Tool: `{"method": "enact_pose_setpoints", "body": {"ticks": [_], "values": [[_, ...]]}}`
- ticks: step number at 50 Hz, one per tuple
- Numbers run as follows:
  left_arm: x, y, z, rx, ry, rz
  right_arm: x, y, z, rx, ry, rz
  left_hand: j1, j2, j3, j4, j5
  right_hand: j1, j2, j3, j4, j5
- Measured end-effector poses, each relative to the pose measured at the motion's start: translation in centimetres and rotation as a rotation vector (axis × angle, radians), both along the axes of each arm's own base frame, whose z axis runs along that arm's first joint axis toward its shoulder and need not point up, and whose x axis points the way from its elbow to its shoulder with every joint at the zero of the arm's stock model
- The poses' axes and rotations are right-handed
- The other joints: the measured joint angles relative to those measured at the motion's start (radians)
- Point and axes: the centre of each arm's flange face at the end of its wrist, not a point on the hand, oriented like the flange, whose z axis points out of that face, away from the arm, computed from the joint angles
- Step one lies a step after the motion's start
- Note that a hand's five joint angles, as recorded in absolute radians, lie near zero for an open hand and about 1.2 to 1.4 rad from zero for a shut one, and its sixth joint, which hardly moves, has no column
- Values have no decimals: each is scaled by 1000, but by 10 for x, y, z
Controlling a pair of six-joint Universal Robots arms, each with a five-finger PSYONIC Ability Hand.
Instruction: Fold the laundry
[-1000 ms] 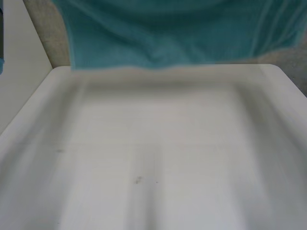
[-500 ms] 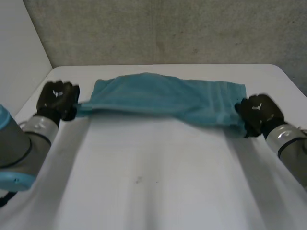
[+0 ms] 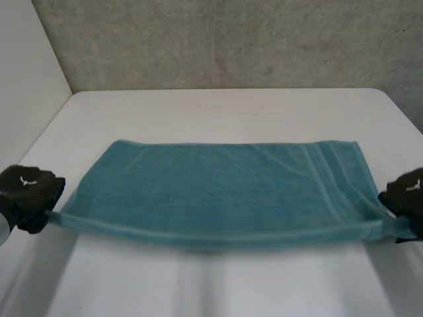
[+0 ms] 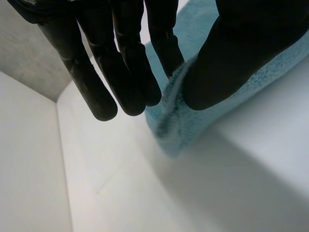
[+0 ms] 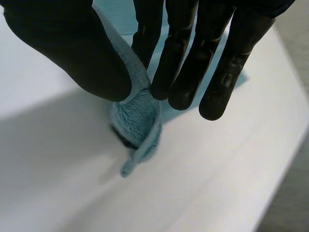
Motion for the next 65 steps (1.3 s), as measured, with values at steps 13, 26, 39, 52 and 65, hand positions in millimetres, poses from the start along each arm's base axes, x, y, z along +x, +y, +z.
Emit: {"method": "enact_pose_setpoints", "body": {"ticks": [13,26,39,52,65], "values": [[-32,-75,-30,-183,23,-108,14,-78,-28,-301,-83,-12,0,0,0,0,0,0,0,0,0,0],[-76,-173,-70,-353,43,-78,49,-156,-69,-532,-72,18,0,0,0,0,0,0,0,0,0,0],[-87,-213,-83,-450,51,-86,59,-196,-99,-587,-86,14,0,0,0,0,0,0,0,0,0,0],[-106,-200,-90,-493,57,-170,59,-204,-88,-618,-240,-77,-919,-958,-947,-954,-907,-763,-955,-973,-956,-929],[-106,-166,-36,-572,56,-196,44,-155,13,-617,-516,-184,-919,-995,-979,-990,-925,-763,-954,-973,-956,-929]]}}
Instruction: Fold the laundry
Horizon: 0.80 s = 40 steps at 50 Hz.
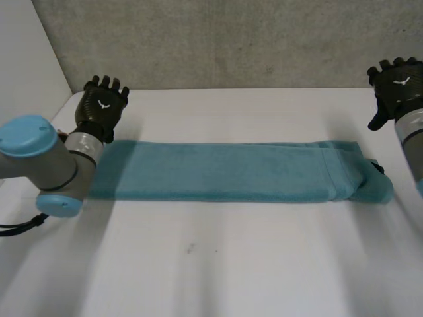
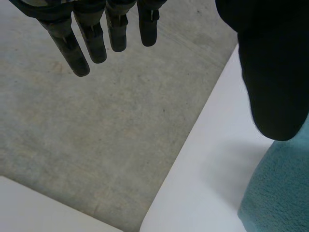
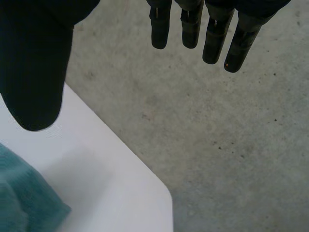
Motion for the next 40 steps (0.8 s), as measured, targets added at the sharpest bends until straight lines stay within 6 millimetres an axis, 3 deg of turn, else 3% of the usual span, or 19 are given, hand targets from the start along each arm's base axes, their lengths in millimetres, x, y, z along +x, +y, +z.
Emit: {"method": "enact_pose_setpoints", "body": {"ticks": [4,6,8,9,11,18,26,36,39,40], "values": [[6,17,11,47,42,2,-10,15,7,81,-39,7,0,0,0,0,0,0,0,0,0,0],[11,36,18,121,110,0,-23,25,3,195,-68,11,0,0,0,0,0,0,0,0,0,0],[11,36,18,121,110,0,-23,25,3,195,-68,11,0,0,0,0,0,0,0,0,0,0],[16,55,20,216,199,0,-34,34,-7,308,-91,14,0,0,0,0,0,0,0,0,0,0],[19,67,18,278,259,3,-41,41,-16,395,-110,17,0,0,0,0,0,4,4,7,4,4],[25,92,7,403,377,14,-55,48,-42,502,-135,16,0,0,0,0,0,141,181,193,171,160],[29,100,-1,398,411,59,-61,41,-84,490,-132,12,0,0,0,0,0,216,282,292,269,246],[32,97,0,364,413,94,-66,32,-103,491,-133,-3,0,0,0,0,0,265,337,347,321,299],[32,96,-1,362,414,97,-67,30,-113,514,-135,-7,0,0,0,0,0,341,419,425,401,373],[32,96,-1,362,414,97,-67,29,-115,519,-136,-8,0,0,0,0,0,523,631,637,594,556]]}}
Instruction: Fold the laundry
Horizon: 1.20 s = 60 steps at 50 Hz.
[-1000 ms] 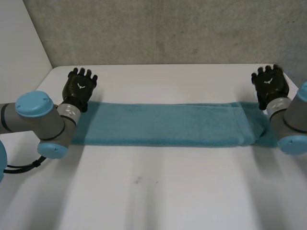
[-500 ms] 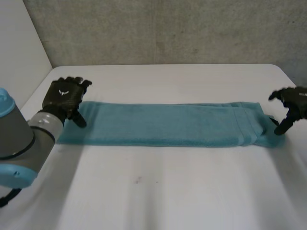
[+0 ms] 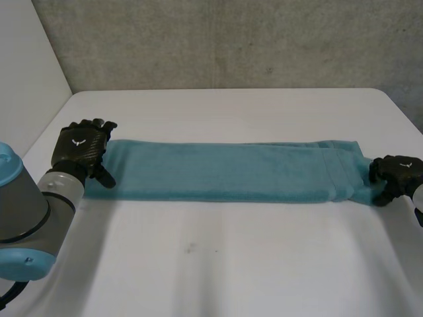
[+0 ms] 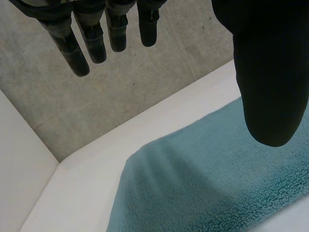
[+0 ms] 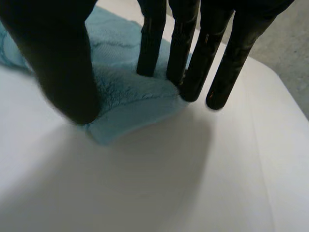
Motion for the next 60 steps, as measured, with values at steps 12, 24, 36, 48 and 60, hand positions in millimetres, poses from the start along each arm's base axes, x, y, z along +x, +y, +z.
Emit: {"method": "enact_pose_setpoints", "body": {"ticks": [12,24,36,48,60], "values": [[0,1,-2,7,-2,-2,-26,-22,4,-51,172,-126,0,0,0,0,0,240,319,327,359,324],[2,0,-1,6,-2,5,-83,-49,43,-170,505,-324,0,0,0,0,0,240,320,327,360,341],[5,-2,1,-3,-1,17,80,-36,120,-512,436,19,0,0,0,0,0,240,324,327,361,348],[7,-6,2,-25,3,28,300,90,102,-739,209,707,0,0,0,0,0,240,324,327,361,353],[7,-5,2,-26,3,28,372,172,11,-671,137,1061,0,0,0,0,0,-105,-87,-77,-30,-11]]}}
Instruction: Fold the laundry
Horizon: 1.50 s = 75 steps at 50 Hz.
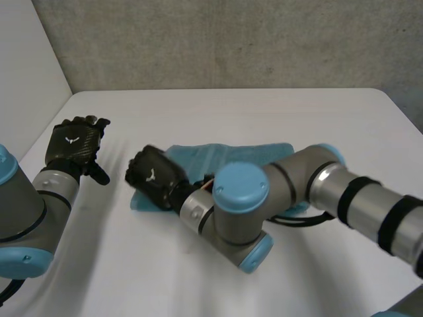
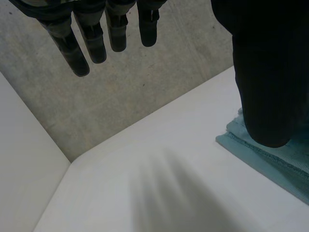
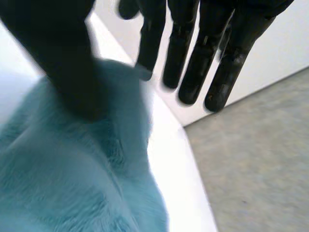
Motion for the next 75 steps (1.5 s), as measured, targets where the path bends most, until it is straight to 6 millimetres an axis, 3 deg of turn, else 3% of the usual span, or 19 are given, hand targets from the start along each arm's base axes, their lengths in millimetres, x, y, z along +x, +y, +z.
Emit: {"method": "enact_pose_setpoints", "body": {"ticks": [3,4,9,11,14,17,23,24,29,33,43,46,48,55,66,69,70,74,75], "values": [[0,0,0,2,0,-1,1,2,-5,7,11,-4,0,0,0,0,0,-242,-310,-289,-311,-301],[0,0,0,2,0,-2,0,0,-1,4,5,-24,0,0,0,0,0,-351,-445,-433,-457,-436],[-3,2,-1,4,0,-14,-17,-18,38,3,-46,-178,0,0,0,0,0,-420,-545,-560,-566,-544],[-4,3,-1,5,1,-23,-37,-34,59,37,-83,-297,0,0,0,0,0,-420,-545,-560,-566,-544],[-7,5,0,4,1,-38,-61,-49,74,100,-117,-401,0,0,0,0,0,-420,-545,-560,-566,-544],[-17,7,2,-2,5,-89,-101,-67,84,230,-164,-539,0,0,0,0,0,-420,-545,-560,-566,-544],[-48,15,7,-9,13,-256,-172,-85,70,515,-210,-741,3,3,2,3,3,-420,-545,-560,-566,-544],[-48,15,7,-9,13,-256,-172,-85,70,515,-210,-741,3,3,2,3,3,-420,-545,-560,-566,-544],[-81,15,3,22,12,-399,-212,-86,37,702,-187,-811,9,20,2,6,3,-420,-544,-557,-565,-544],[-91,5,-7,64,1,-418,-223,-86,23,737,-177,-822,50,35,3,34,8,-389,-472,-481,-513,-486],[-93,-21,-39,134,-97,-331,-227,-86,5,716,-185,-813,57,49,38,51,40,-213,-285,-290,-320,-321],[-89,-23,-44,141,-122,-292,-226,-86,1,714,-184,-811,57,49,38,51,40,-83,-124,-145,-172,-182],[-84,-24,-48,150,-145,-244,-226,-87,-4,715,-175,-815,57,49,38,51,40,226,266,241,215,196],[-74,-14,-51,179,-172,-180,-232,-93,-6,674,-147,-858,57,49,38,51,40,276,393,405,387,337],[-66,20,-12,136,-152,-189,-245,-111,32,366,-12,-931,57,49,38,51,39,290,412,407,390,356],[-66,34,14,79,-127,-201,-223,-116,62,180,27,-880,55,47,36,49,36,297,412,407,391,364],[-66,34,14,79,-127,-201,-223,-116,62,180,27,-880,55,47,36,49,36,297,412,407,391,364],[-64,43,37,22,-105,-201,-169,-95,86,76,-1,-729,54,47,35,49,37,304,412,407,391,368],[-64,43,37,22,-105,-201,-169,-95,86,76,-1,-729,54,47,35,49,37,304,412,407,391,368]]}}
